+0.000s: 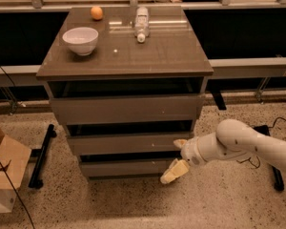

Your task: Open bottom drawer

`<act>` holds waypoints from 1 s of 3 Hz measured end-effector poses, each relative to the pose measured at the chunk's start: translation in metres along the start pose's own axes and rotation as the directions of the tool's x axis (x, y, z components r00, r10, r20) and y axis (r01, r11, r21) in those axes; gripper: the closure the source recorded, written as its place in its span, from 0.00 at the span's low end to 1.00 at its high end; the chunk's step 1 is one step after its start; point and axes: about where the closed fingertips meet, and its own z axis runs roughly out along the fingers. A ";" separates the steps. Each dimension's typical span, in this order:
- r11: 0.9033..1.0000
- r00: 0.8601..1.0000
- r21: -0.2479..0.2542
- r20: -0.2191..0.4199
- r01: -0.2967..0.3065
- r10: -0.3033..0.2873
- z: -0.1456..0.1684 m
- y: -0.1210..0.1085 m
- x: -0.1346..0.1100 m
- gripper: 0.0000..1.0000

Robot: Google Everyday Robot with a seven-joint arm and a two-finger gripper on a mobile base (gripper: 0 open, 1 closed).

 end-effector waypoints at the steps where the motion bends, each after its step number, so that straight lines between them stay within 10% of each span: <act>1: 0.999 0.999 0.017 0.015 -0.047 0.047 0.035 -0.008 0.034 0.00; 3: 0.994 0.994 0.036 0.029 -0.105 0.104 0.074 -0.023 0.067 0.00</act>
Offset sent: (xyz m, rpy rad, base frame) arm 0.0157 -0.0031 -0.1457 0.0324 0.0495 -0.1648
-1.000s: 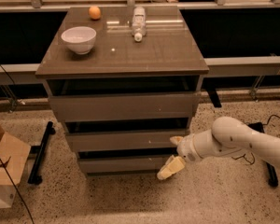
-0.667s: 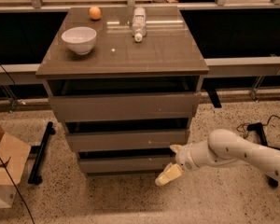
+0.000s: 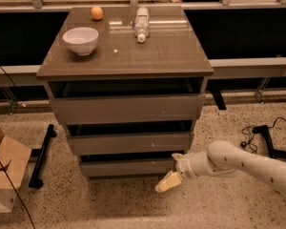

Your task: Open bottom drawer

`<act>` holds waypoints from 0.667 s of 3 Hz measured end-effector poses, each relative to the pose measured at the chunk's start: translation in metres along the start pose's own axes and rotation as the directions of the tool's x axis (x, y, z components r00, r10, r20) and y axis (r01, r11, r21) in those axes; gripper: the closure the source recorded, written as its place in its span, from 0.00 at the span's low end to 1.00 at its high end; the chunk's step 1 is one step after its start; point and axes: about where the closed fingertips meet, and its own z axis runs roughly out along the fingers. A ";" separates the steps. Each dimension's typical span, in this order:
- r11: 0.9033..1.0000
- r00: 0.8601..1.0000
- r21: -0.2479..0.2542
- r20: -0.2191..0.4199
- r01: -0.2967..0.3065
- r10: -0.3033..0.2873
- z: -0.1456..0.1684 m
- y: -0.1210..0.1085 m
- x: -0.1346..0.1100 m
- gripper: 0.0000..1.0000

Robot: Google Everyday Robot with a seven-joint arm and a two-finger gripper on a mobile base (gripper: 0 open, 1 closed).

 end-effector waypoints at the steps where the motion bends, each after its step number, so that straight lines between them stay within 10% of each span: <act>1: 1.000 1.000 0.016 -0.012 -0.009 0.009 0.005 -0.001 0.002 0.00; 2: 0.997 1.000 0.070 -0.003 -0.019 0.020 0.027 -0.015 0.009 0.00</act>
Offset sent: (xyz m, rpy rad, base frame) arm 0.0379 0.0063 -0.0572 -0.0644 -0.0758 -0.1529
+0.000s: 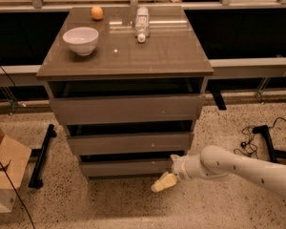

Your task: Open bottom drawer

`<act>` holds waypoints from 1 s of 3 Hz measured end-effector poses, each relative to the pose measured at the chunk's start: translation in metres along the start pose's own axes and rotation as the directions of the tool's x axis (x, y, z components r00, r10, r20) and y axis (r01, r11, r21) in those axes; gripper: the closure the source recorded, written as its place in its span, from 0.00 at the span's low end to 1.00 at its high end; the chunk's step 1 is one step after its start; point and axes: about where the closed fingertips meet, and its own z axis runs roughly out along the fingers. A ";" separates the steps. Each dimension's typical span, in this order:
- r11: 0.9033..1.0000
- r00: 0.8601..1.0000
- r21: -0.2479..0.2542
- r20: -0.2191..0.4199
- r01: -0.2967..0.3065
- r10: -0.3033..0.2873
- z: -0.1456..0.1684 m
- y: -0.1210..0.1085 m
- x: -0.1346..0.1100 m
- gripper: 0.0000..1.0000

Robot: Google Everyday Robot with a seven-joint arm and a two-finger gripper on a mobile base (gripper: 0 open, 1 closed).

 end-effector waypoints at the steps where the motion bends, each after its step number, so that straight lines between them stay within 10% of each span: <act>1: 0.998 1.000 0.056 0.002 -0.001 0.001 0.029 -0.022 0.007 0.00; 3: 0.994 0.998 0.089 0.020 -0.065 0.064 0.084 -0.068 0.029 0.00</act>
Offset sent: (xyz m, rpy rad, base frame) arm 0.0724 0.0064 -0.0880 -0.0404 -0.0494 -0.1050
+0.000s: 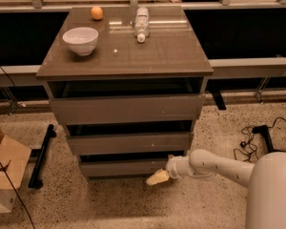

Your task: Open bottom drawer

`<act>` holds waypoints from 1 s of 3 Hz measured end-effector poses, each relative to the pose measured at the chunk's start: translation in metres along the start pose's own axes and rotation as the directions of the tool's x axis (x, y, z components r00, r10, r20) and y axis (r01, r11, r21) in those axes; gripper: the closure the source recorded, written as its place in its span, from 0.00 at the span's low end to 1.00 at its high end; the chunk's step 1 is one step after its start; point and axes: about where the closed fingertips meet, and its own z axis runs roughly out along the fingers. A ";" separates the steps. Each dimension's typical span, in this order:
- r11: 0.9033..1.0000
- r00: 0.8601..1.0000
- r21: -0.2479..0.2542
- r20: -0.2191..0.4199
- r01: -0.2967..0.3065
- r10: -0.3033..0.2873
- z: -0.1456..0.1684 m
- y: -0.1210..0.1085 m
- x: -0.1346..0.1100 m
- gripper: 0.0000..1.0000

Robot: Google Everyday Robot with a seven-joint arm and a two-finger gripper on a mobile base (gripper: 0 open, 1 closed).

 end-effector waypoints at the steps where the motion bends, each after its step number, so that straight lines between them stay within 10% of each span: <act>1: 0.998 0.998 -0.005 0.009 -0.060 0.060 0.028 -0.023 0.015 0.00; 3: 0.994 0.994 -0.039 0.036 -0.105 0.106 0.063 -0.053 0.017 0.00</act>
Offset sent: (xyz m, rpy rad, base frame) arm 0.0523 -0.0156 -0.0656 0.0835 0.0503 -0.0958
